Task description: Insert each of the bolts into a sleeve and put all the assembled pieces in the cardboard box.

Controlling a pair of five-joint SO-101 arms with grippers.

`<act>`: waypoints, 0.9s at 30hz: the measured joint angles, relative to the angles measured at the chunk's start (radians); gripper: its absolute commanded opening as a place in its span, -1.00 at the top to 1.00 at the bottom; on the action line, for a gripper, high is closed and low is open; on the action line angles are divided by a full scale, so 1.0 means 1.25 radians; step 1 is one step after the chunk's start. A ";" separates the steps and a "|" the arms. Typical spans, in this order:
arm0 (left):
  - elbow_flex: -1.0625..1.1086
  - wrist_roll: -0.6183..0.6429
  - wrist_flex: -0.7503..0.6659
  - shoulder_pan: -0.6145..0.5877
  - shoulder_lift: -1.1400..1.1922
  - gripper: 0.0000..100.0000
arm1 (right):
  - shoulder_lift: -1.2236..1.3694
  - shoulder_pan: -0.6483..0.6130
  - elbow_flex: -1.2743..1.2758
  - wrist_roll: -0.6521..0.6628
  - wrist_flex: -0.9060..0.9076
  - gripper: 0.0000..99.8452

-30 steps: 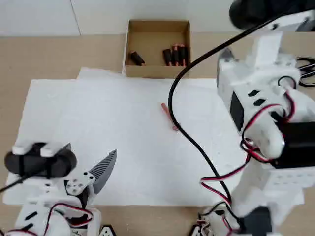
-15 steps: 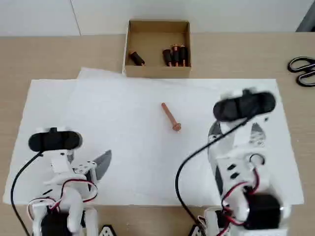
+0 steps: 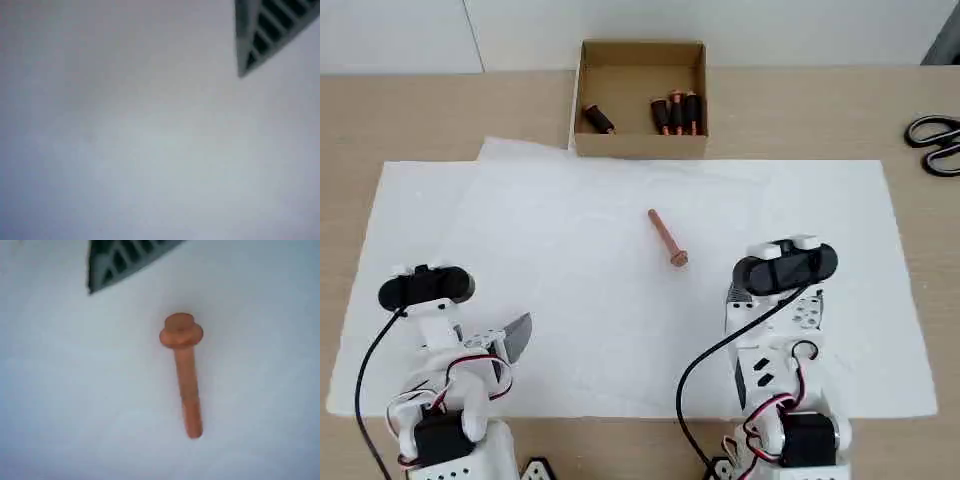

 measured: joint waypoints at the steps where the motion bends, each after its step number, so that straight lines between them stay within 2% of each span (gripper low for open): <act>1: 0.000 -0.001 0.000 0.000 0.000 0.28 | 0.000 -0.006 0.015 0.000 -0.012 0.43; 9: 0.000 -0.001 0.000 0.000 0.000 0.28 | 0.001 -0.012 0.171 0.000 -0.120 0.43; 16: 0.000 -0.001 0.000 0.000 0.000 0.28 | 0.000 -0.014 0.174 0.000 -0.041 0.43; 27: 0.000 -0.001 0.000 0.000 0.000 0.28 | 0.000 -0.014 0.174 0.000 -0.033 0.43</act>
